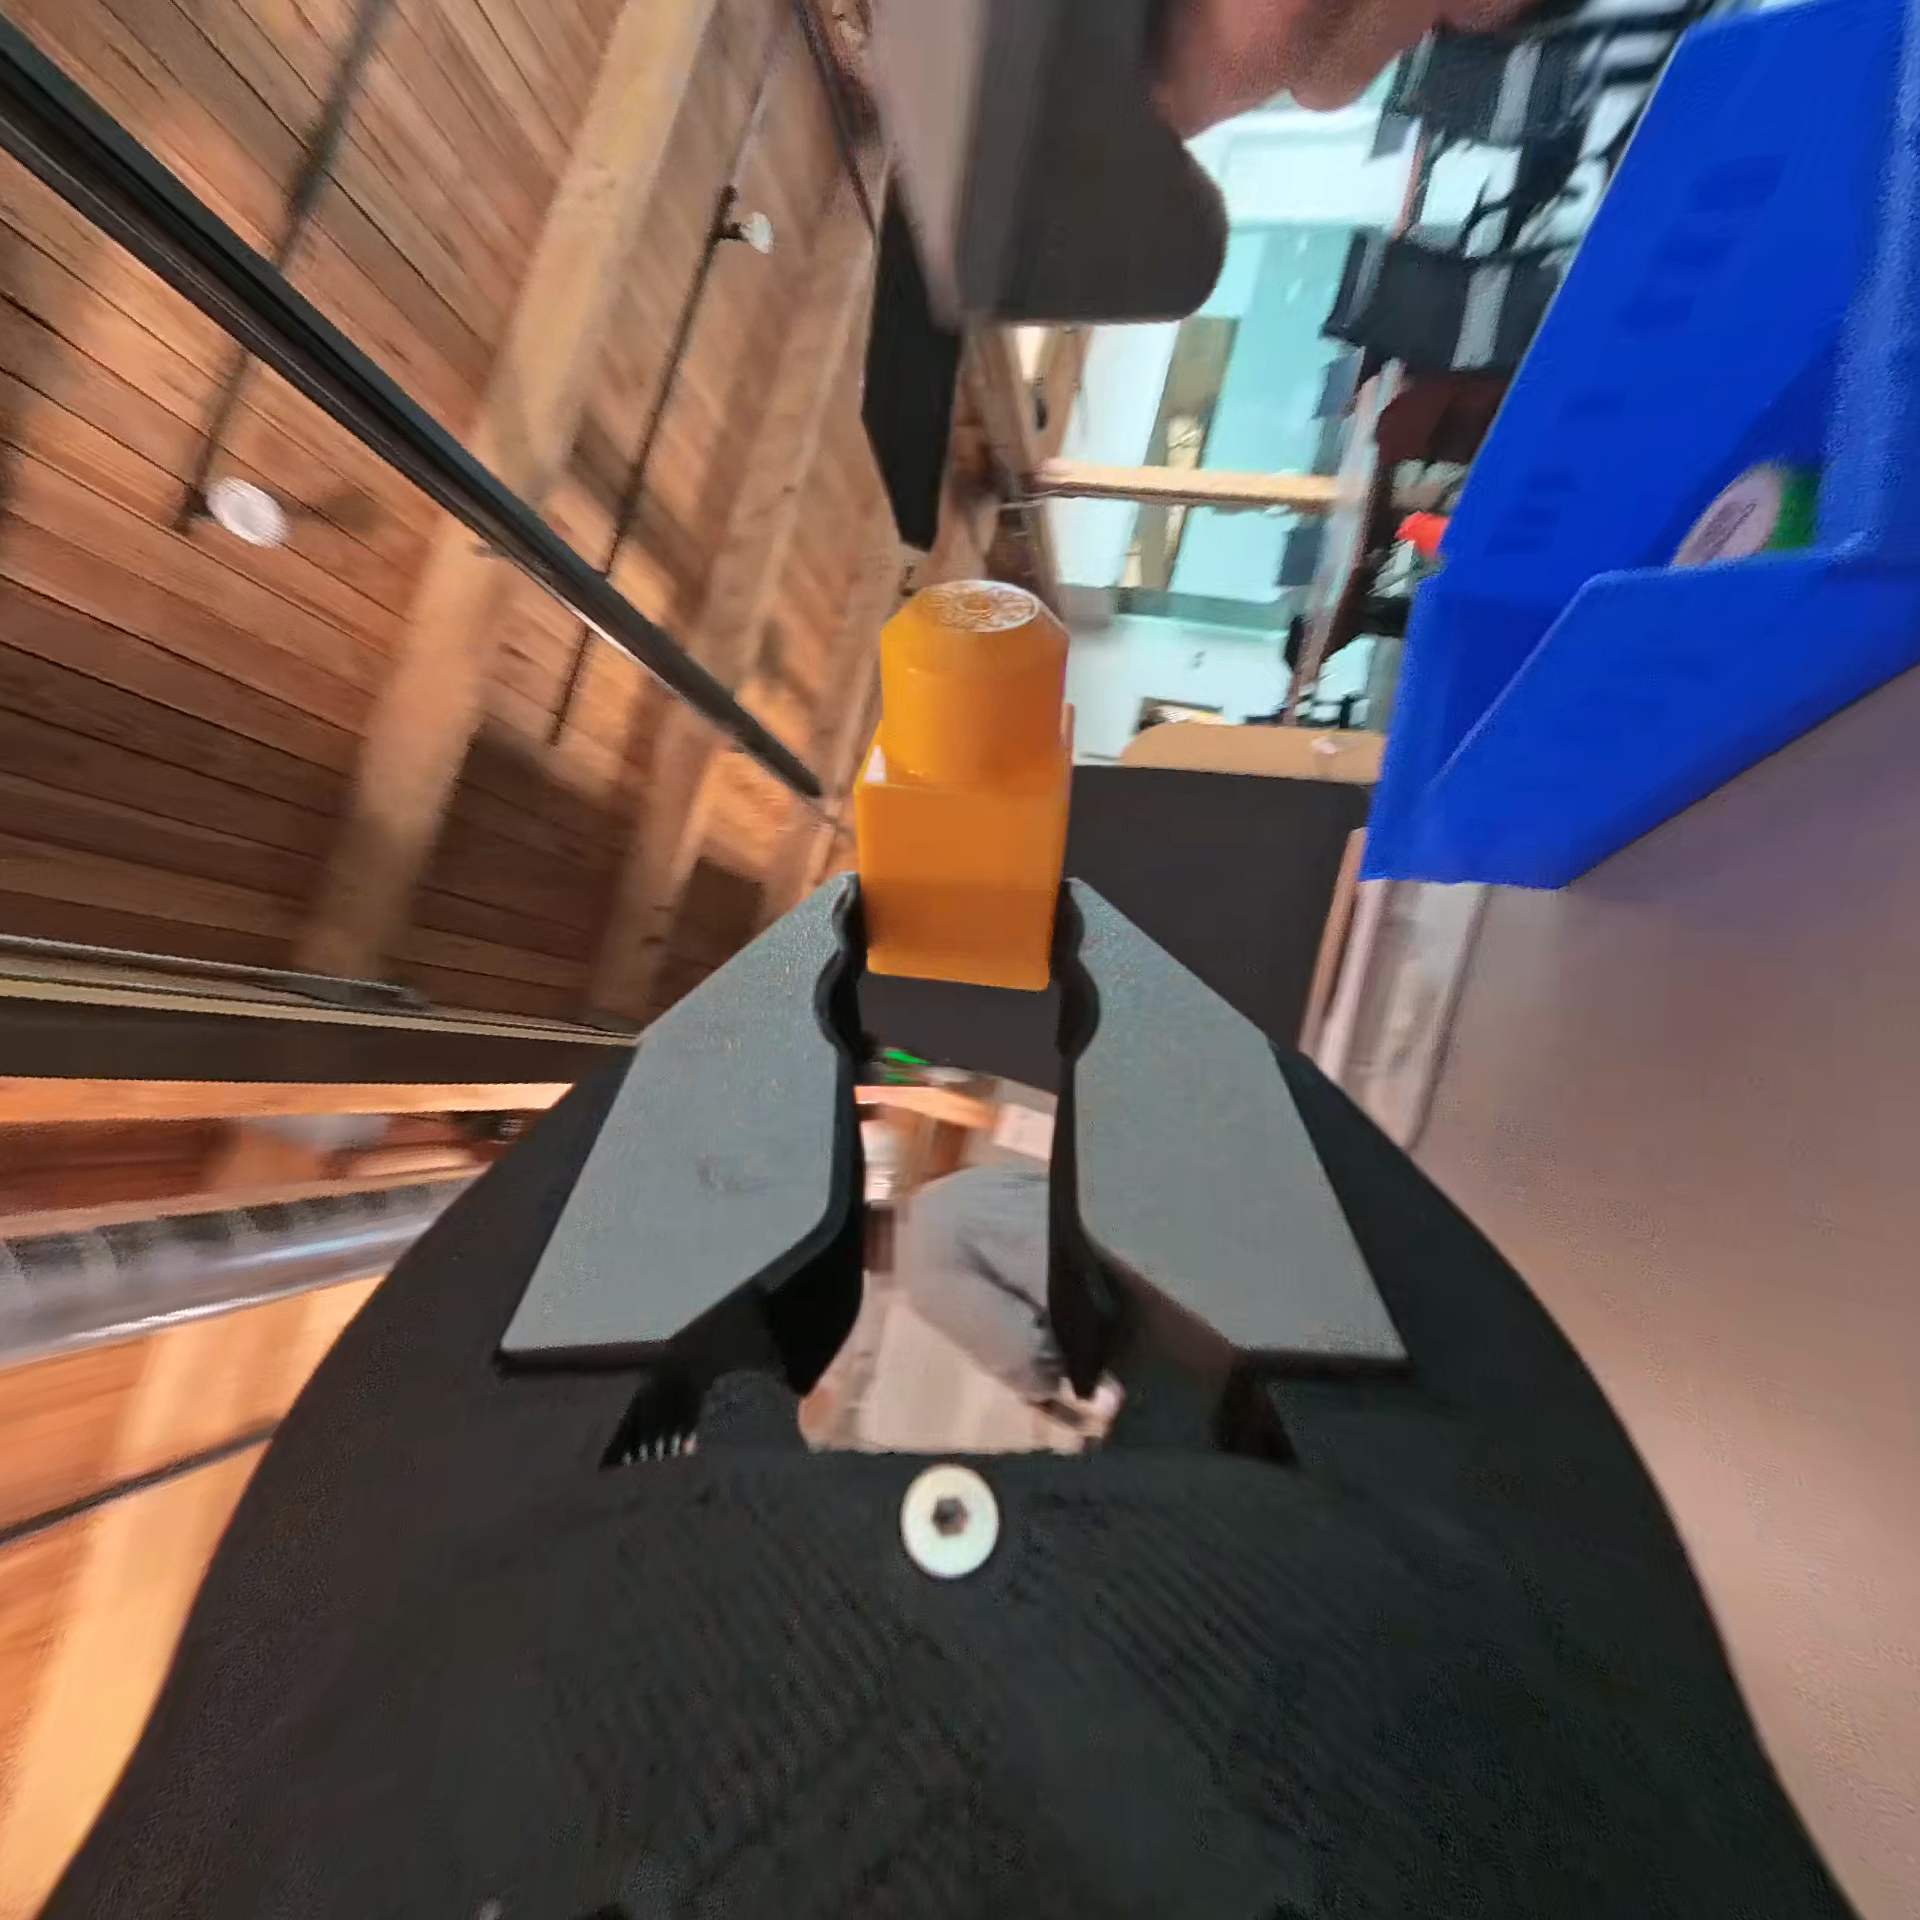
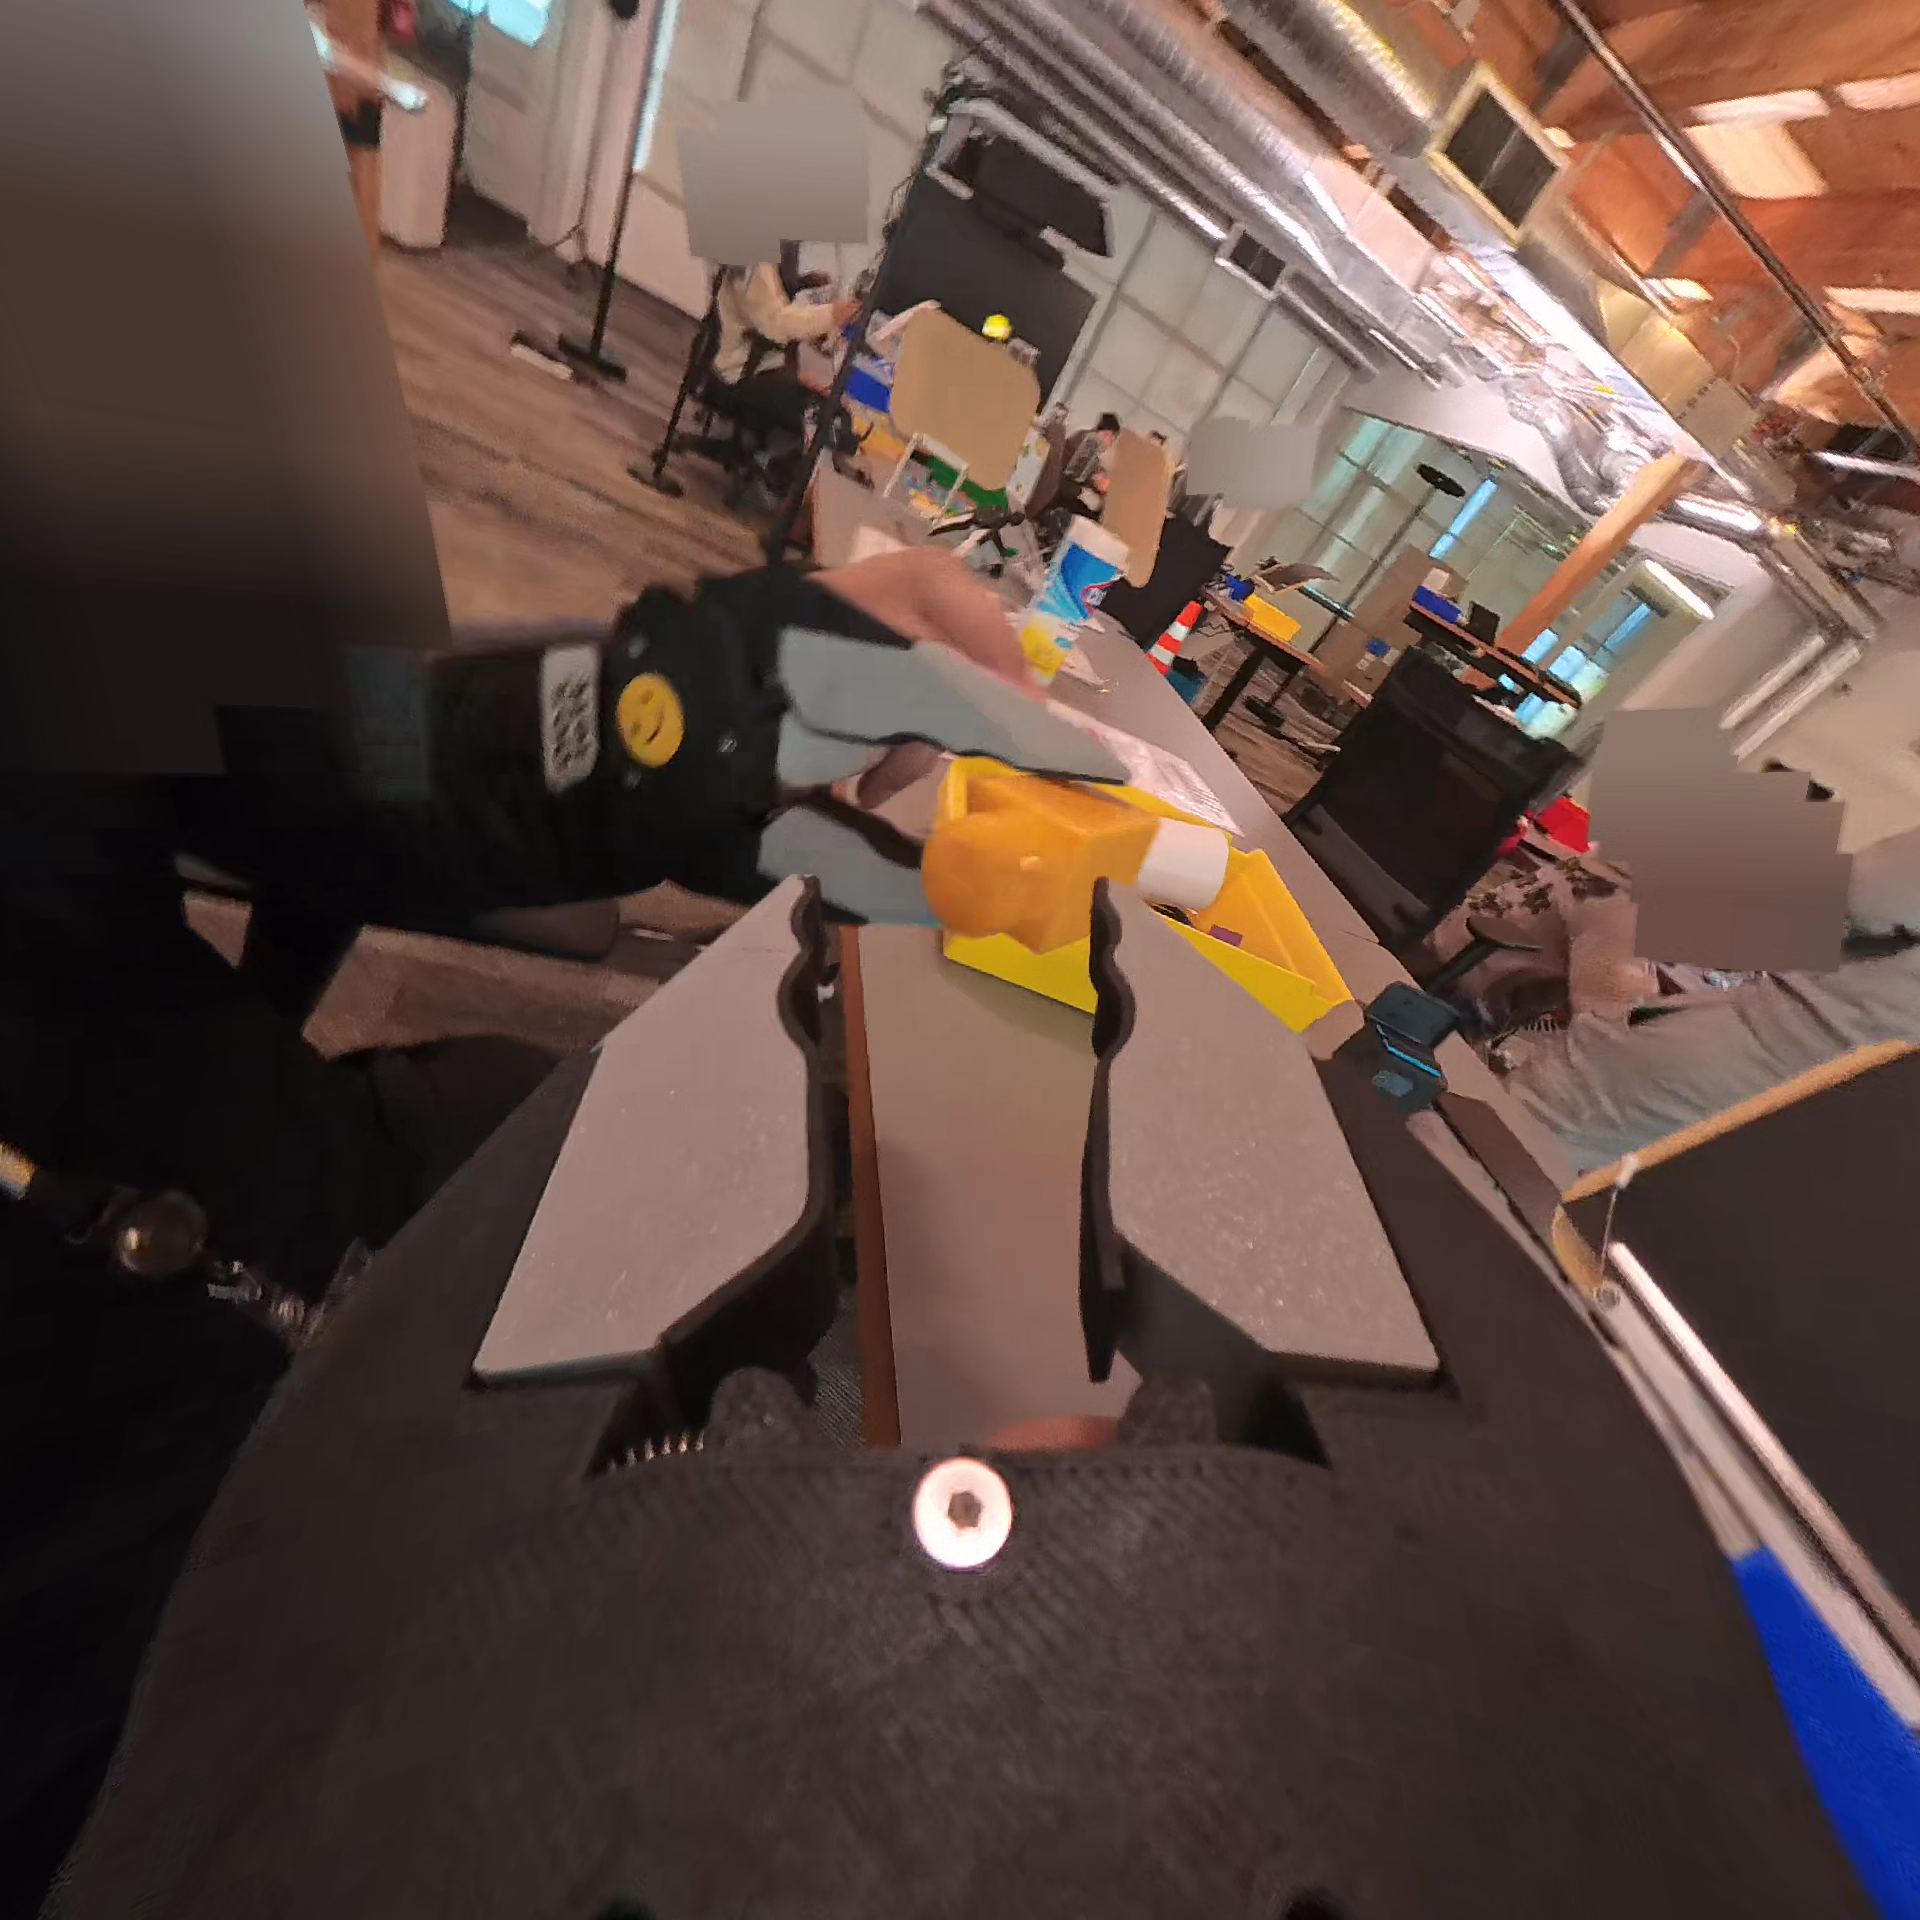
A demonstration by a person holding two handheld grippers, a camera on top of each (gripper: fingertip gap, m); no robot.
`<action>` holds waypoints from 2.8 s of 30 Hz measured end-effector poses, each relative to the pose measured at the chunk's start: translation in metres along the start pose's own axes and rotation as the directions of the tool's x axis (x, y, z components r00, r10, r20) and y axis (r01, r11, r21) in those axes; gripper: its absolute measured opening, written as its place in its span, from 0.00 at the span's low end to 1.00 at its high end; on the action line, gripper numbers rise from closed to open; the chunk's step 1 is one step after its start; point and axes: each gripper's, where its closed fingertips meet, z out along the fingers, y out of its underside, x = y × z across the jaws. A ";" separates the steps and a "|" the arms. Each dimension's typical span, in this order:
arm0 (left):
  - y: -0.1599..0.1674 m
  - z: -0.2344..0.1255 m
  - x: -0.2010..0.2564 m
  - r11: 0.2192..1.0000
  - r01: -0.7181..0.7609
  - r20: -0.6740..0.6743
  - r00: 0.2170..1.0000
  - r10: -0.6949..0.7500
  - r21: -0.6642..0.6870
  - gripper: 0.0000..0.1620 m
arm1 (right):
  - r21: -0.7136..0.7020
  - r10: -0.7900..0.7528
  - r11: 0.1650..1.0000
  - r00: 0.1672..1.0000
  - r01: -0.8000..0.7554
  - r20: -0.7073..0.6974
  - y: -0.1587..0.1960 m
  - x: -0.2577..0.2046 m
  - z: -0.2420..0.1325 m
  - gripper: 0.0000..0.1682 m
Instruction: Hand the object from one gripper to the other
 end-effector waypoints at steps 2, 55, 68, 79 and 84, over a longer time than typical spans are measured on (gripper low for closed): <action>-0.003 0.002 0.002 0.999 -0.050 0.030 0.998 0.049 0.011 0.21 | 0.009 0.086 0.996 0.995 -0.085 -0.047 0.000 0.013 0.000 0.31; 0.023 0.025 0.043 0.934 -0.347 0.087 0.931 0.354 -0.086 0.11 | -0.203 0.733 0.674 0.678 -0.710 0.063 0.087 0.018 0.051 0.24; 0.061 0.021 0.086 0.943 0.198 -0.273 0.923 -0.271 -0.266 0.09 | -0.074 0.670 0.741 0.742 -0.668 0.010 0.070 0.043 0.035 0.23; 0.007 -0.009 0.056 0.696 0.702 -0.506 0.552 -0.663 -0.147 0.20 | -0.301 0.508 0.839 0.850 -0.453 0.136 0.059 -0.008 0.010 0.24; -0.016 -0.033 0.070 0.865 0.501 -0.608 0.684 -0.404 -0.011 0.28 | -0.402 0.584 0.781 0.787 -0.478 0.199 0.075 -0.026 0.015 0.24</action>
